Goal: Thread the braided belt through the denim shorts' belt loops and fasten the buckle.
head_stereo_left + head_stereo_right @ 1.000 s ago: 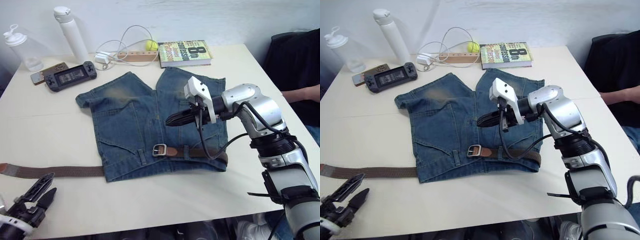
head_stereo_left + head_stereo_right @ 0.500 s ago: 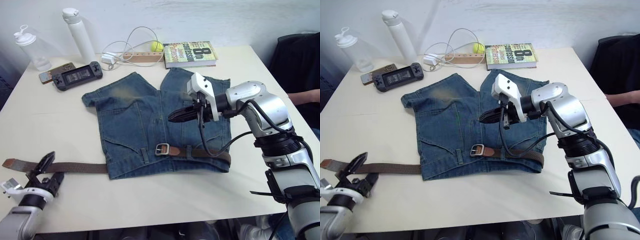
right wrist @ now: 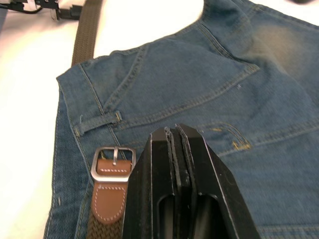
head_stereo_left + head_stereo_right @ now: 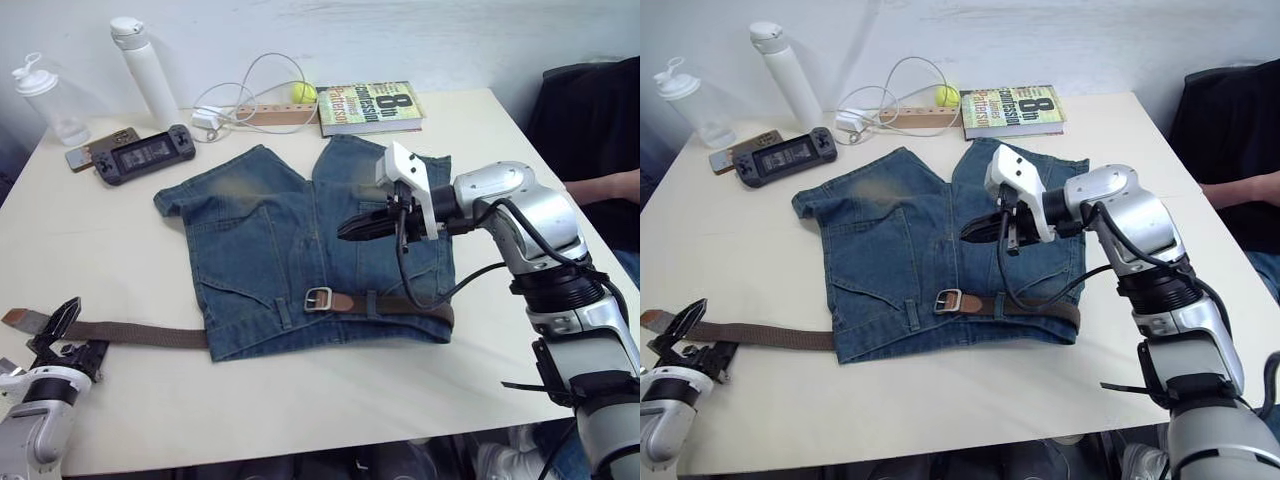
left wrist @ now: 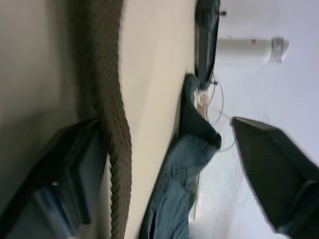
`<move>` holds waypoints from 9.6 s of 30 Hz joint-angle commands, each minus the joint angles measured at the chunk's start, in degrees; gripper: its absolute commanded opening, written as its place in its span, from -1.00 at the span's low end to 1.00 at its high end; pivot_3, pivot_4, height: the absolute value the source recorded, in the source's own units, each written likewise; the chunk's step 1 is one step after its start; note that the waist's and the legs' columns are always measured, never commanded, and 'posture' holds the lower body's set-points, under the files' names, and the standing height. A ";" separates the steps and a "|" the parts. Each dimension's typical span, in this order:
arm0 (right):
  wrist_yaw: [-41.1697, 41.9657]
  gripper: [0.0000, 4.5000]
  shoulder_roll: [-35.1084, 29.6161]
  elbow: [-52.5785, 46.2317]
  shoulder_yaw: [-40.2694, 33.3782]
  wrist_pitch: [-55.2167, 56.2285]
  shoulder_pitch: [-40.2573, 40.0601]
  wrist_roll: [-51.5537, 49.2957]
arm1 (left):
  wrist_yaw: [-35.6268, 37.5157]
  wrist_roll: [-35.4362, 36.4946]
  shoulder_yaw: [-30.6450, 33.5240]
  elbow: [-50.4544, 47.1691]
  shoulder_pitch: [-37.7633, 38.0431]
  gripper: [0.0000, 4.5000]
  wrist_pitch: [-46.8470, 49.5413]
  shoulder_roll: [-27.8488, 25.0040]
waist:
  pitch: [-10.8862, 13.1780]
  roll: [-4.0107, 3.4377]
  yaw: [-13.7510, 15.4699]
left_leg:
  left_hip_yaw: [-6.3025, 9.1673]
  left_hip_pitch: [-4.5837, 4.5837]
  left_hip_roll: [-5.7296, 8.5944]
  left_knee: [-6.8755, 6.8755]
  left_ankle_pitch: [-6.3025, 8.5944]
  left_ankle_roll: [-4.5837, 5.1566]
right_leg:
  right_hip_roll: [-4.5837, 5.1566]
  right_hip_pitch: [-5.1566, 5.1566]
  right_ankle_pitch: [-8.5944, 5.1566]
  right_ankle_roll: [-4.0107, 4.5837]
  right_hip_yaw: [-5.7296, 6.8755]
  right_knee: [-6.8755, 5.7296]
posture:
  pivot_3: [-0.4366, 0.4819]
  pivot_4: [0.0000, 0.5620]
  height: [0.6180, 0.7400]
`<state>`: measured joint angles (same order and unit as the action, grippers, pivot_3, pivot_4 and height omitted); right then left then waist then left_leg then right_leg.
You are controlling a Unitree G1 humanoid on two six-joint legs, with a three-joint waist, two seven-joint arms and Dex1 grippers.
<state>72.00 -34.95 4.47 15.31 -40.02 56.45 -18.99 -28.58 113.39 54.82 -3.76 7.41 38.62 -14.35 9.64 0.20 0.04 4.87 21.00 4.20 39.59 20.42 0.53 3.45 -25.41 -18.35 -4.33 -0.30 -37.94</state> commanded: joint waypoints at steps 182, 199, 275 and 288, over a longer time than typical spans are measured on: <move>1.46 1.00 -12.69 -15.31 -3.55 -19.26 1.72 -17.26 | 18.47 -42.66 -47.76 -29.61 5.80 -1.00 -7.52 3.33 | 0.51 0.36 1.50 | 0.41 -0.37 0.05 -0.65 -0.06 -0.05 | -0.11 0.30 0.12 0.14 0.06 0.61 | -0.05 -0.47 0.90; -7.64 1.00 -9.59 -24.88 4.76 6.36 -14.59 0.76 | 18.64 -39.29 -48.82 -19.46 -0.12 -1.00 8.09 -3.73 | 0.45 0.27 2.89 | 0.50 -0.49 0.10 -0.57 -0.06 -0.05 | -0.09 0.53 0.15 0.08 0.15 0.62 | -0.05 -0.47 0.90; -33.92 0.00 -4.64 -10.16 6.34 77.51 -35.54 45.40 | 34.75 -50.03 -48.38 -5.17 -17.20 -1.00 27.24 -5.23 | 0.11 -0.31 3.19 | 0.82 -0.90 0.23 -0.57 -0.16 -0.14 | -0.06 1.09 0.16 0.06 0.32 0.68 | -0.05 -0.47 0.90; -32.72 -0.98 -4.28 -9.64 7.14 78.25 -33.83 44.31 | 35.45 -51.07 -46.61 -6.35 -16.70 -1.00 27.39 -3.74 | 0.11 -0.32 3.11 | 0.82 -0.91 0.22 -0.57 -0.16 -0.14 | -0.06 1.09 0.16 0.06 0.32 0.68 | -0.05 -0.47 0.90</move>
<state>38.94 -39.87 -4.37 22.35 37.74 21.63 26.78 6.51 62.72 10.23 -11.39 -11.05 63.50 -18.85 9.74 -0.12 3.15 5.69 20.10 4.43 39.02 20.26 0.38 3.38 -24.32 -18.18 -4.27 0.02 -37.27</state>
